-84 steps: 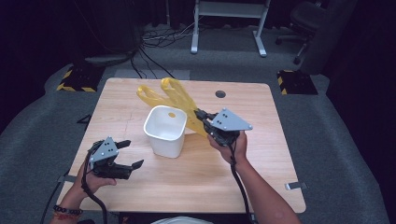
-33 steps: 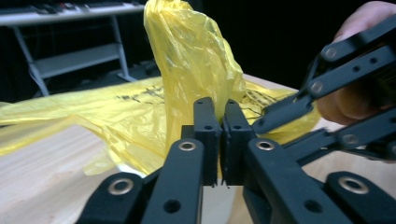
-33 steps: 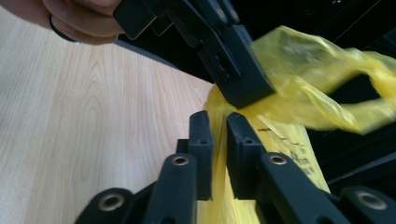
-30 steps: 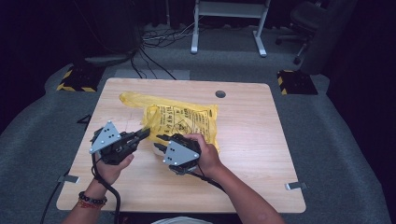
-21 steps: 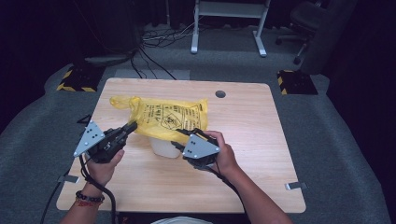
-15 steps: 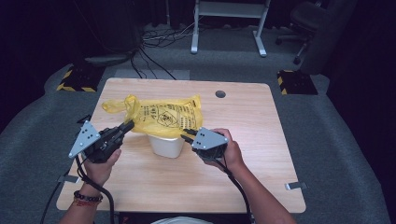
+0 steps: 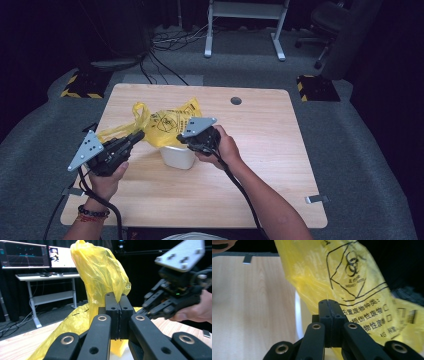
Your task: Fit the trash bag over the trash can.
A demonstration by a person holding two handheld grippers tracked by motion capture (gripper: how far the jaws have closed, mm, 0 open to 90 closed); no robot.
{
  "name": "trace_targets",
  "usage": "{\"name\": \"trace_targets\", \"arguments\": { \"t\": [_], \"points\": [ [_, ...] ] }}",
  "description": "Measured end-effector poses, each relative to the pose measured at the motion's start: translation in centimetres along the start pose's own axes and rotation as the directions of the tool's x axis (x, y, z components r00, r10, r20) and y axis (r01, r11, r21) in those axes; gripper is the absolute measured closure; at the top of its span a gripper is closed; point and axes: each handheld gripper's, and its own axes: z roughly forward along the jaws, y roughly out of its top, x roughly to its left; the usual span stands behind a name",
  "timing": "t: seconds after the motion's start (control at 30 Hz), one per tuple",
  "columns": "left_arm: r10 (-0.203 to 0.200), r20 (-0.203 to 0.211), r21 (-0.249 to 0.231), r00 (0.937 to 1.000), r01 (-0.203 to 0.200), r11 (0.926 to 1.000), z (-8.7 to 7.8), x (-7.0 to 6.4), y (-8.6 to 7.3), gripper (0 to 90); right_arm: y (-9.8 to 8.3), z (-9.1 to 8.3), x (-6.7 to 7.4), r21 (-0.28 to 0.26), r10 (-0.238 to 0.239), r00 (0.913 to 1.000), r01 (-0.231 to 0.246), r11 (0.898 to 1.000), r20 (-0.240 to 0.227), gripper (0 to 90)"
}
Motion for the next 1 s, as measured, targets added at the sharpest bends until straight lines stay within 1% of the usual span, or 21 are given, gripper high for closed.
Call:
{"name": "trace_targets", "arguments": {
  "t": [0.13, 0.17, 0.2, 0.23, 0.3, 0.37, 0.43, 0.57, 0.6, 0.63, 0.67, 0.7, 0.73, 0.77, 0.8, 0.83, 0.87, 0.9, 0.93, 0.97, 1.0],
  "points": [
    [0.014, 0.020, 0.012, 0.9997, -0.014, 0.9998, 0.2, -0.1, -0.2, 89.4, 0.6, 1.1, -0.7, 0.056, 0.061, 0.9957, -0.057, 0.997, -0.070, 90.0],
    [0.011, 0.030, 0.017, 0.9995, -0.011, 0.9998, 0.3, -0.2, -0.3, 89.4, 0.7, 1.5, -0.9, 0.080, 0.083, 0.9922, -0.075, 0.994, -0.094, 90.0],
    [0.018, 0.040, 0.027, 0.9990, -0.020, 0.9994, 0.4, -0.2, -0.4, 89.4, 0.7, 2.1, -1.3, 0.127, 0.111, 0.9855, -0.095, 0.987, -0.129, 90.0],
    [0.023, 0.043, 0.035, 0.9988, -0.025, 0.9991, 0.5, -0.2, -0.5, 89.4, 0.7, 2.1, -1.3, 0.127, 0.111, 0.9855, -0.095, 0.987, -0.129, 90.0],
    [0.021, 0.058, 0.054, 0.9981, -0.024, 0.9983, 0.6, -0.2, -0.8, 89.4, 0.5, 2.6, -1.8, 0.153, 0.148, 0.9772, -0.125, 0.980, -0.152, 90.0],
    [0.026, 0.066, 0.082, 0.9974, -0.032, 0.9961, 0.9, -0.1, -1.2, 89.4, 0.2, 2.9, -2.0, 0.164, 0.177, 0.9701, -0.150, 0.975, -0.166, 90.0],
    [0.024, 0.073, 0.109, 0.9971, -0.032, 0.9936, 1.2, 0.1, -1.7, 89.4, -0.2, 2.9, -2.1, 0.152, 0.185, 0.9665, -0.159, 0.976, -0.178, 88.6],
    [0.008, 0.083, 0.145, 0.9965, -0.020, 0.9893, 1.8, 0.4, -2.5, 89.4, -0.7, 2.9, -2.3, 0.137, 0.217, 0.9568, -0.193, 0.972, -0.193, 85.4],
    [0.009, 0.087, 0.153, 0.9961, -0.022, 0.9879, 1.9, 0.4, -2.7, 89.4, -0.8, 3.0, -2.4, 0.134, 0.226, 0.9553, -0.203, 0.970, -0.190, 82.2],
    [0.013, 0.086, 0.165, 0.9962, -0.027, 0.9859, 2.0, 0.4, -2.8, 89.4, -1.0, 2.8, -2.4, 0.116, 0.229, 0.9538, -0.210, 0.971, -0.194, 75.5],
    [0.018, 0.088, 0.172, 0.9960, -0.033, 0.9846, 2.2, 0.4, -2.9, 89.4, -1.0, 2.8, -2.4, 0.116, 0.229, 0.9538, -0.210, 0.971, -0.194, 75.5],
    [0.019, 0.087, 0.181, 0.9960, -0.035, 0.9828, 2.3, 0.4, -3.0, 89.4, -1.1, 2.6, -2.4, 0.104, 0.234, 0.9504, -0.217, 0.971, -0.205, 73.0],
    [0.019, 0.093, 0.187, 0.9955, -0.036, 0.9817, 2.3, 0.4, -3.0, 89.4, -1.2, 2.3, -2.5, 0.085, 0.242, 0.9491, -0.229, 0.970, -0.201, 69.5],
    [0.017, 0.091, 0.192, 0.9957, -0.034, 0.9808, 2.4, 0.5, -3.1, 89.5, -1.4, 1.9, -2.6, 0.060, 0.245, 0.9503, -0.238, 0.969, -0.192, 62.3],
    [0.022, 0.092, 0.197, 0.9955, -0.040, 0.9795, 2.4, 0.6, -3.1, 89.5, -1.7, 1.4, -2.7, 0.034, 0.248, 0.9491, -0.247, 0.969, -0.193, 59.8],
    [0.014, 0.094, 0.197, 0.9955, -0.032, 0.9798, 2.4, 0.6, -3.2, 89.5, -1.9, 0.8, -2.8, 0.015, 0.251, 0.9476, -0.253, 0.967, -0.198, 58.0],
    [0.015, 0.095, 0.198, 0.9953, -0.033, 0.9796, 2.4, 0.7, -3.3, 89.5, -2.4, -0.4, -3.0, -0.030, 0.251, 0.9506, -0.260, 0.965, -0.183, 51.7],
    [0.018, 0.097, 0.202, 0.9951, -0.038, 0.9786, 2.4, 0.8, -3.3, 89.5, -2.4, -0.4, -3.0, -0.030, 0.251, 0.9506, -0.260, 0.965, -0.183, 51.7],
    [0.016, 0.098, 0.206, 0.9951, -0.036, 0.9779, 2.4, 0.8, -3.4, 89.5, -2.7, -1.8, -3.2, -0.087, 0.248, 0.9536, -0.265, 0.960, -0.171, 51.3],
    [0.016, 0.100, 0.208, 0.9948, -0.037, 0.9773, 2.4, 0.8, -3.4, 89.5, -2.7, -1.8, -3.2, -0.087, 0.248, 0.9536, -0.265, 0.960, -0.171, 51.3],
    [0.021, 0.101, 0.212, 0.9947, -0.042, 0.9763, 2.4, 0.8, -3.4, 89.5, -2.8, -2.4, -3.5, -0.114, 0.259, 0.9511, -0.280, 0.953, -0.168, 50.3]
  ]
}}
